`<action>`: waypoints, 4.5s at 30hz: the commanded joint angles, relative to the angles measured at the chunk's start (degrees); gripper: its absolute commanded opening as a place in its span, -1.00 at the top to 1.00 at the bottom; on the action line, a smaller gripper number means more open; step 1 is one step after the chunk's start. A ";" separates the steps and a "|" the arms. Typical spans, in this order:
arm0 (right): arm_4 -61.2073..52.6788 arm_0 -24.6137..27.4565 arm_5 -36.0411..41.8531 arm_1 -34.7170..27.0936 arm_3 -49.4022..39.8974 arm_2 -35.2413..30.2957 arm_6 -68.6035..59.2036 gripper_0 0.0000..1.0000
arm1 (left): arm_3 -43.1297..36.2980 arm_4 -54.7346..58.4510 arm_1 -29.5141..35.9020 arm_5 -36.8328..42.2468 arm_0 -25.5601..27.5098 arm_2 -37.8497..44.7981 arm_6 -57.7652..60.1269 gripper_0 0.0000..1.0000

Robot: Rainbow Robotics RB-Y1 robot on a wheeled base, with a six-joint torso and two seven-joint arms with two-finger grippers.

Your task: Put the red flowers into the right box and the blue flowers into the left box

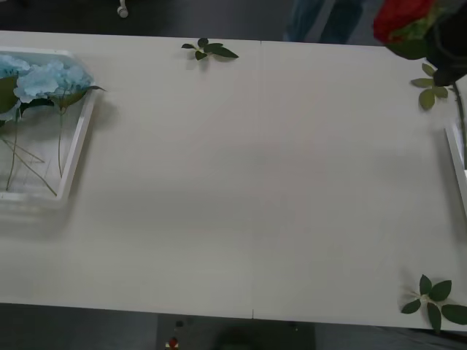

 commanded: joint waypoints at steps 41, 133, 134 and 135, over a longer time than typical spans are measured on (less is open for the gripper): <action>30.70 34.23 -32.94 -6.16 38.64 -7.57 31.76 1.00 | -6.64 41.08 -15.36 -22.58 -12.82 -22.65 -54.76 -0.74; 0.73 40.91 -23.89 23.02 2.95 -28.31 111.43 -0.77 | -12.00 45.39 -4.29 -31.55 -14.41 -39.79 -77.31 -0.74; 0.20 40.12 -23.89 23.02 3.74 -27.78 111.43 -0.77 | -12.00 44.33 -4.29 -32.96 -14.23 -39.79 -77.31 -0.74; -0.15 39.33 -23.89 23.02 4.45 -27.26 111.43 -0.77 | -12.00 43.46 -4.29 -34.01 -14.05 -39.70 -77.31 -0.74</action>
